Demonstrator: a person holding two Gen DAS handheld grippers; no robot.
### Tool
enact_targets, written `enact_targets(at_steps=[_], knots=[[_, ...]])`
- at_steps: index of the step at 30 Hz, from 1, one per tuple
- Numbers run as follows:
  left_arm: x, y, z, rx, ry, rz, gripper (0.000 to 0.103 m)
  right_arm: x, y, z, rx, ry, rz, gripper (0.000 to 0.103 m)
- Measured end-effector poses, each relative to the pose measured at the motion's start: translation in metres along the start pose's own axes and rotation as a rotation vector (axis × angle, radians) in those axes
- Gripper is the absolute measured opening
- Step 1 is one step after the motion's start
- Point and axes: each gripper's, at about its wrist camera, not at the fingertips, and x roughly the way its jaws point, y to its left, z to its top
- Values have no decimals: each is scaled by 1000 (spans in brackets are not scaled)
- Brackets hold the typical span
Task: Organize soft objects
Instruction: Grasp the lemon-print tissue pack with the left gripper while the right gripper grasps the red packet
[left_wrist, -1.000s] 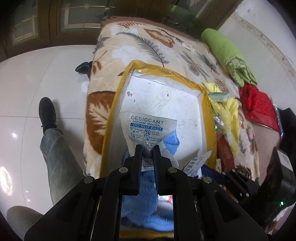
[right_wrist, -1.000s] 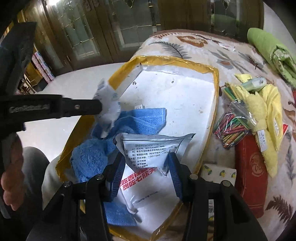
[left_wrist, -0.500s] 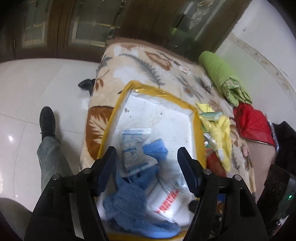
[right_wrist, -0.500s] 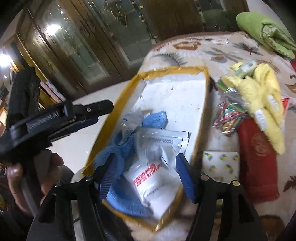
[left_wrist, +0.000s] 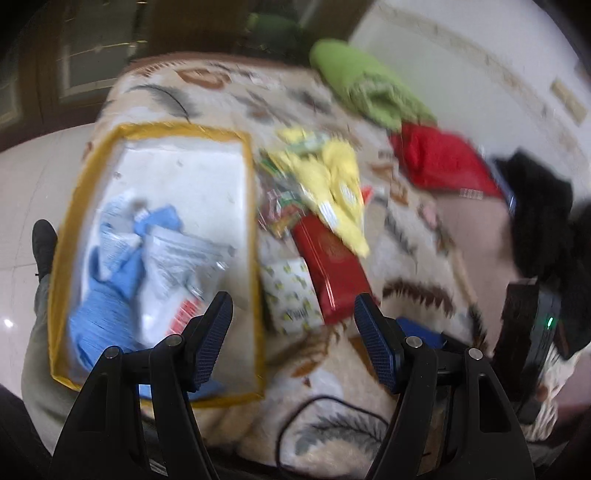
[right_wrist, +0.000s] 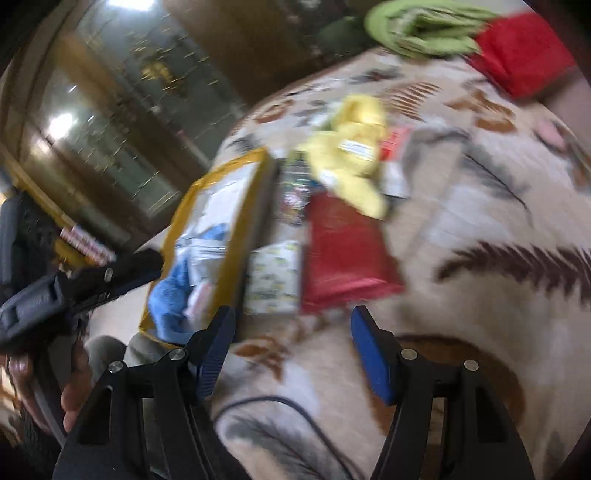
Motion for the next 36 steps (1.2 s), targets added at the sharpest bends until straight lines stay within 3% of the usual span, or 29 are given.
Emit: enact_targets(at_steps=[8, 16, 20, 23, 25, 27, 29, 31, 36], knots=[[41, -26, -8, 18, 124, 71, 69, -8, -31, 5, 88, -23, 2, 66], [46, -38, 5, -9, 112, 57, 67, -12, -37, 2, 92, -28, 21, 66], [77, -34, 11, -32, 201, 89, 64, -9, -39, 3, 97, -23, 20, 66], [93, -39, 14, 33, 244, 198, 64, -8, -41, 4, 103, -22, 17, 66], [105, -30, 17, -37, 300, 174, 63, -6, -43, 5, 114, -16, 16, 66], [108, -25, 21, -73, 293, 191, 61, -4, -43, 6, 110, -8, 19, 65], [114, -28, 25, -45, 298, 233, 61, -2, -42, 7, 104, -7, 9, 65], [120, -29, 25, -29, 306, 274, 53, 2, -41, 11, 111, 6, 9, 65], [109, -21, 21, -37, 272, 249, 42, 10, -34, 19, 87, 21, -10, 65]])
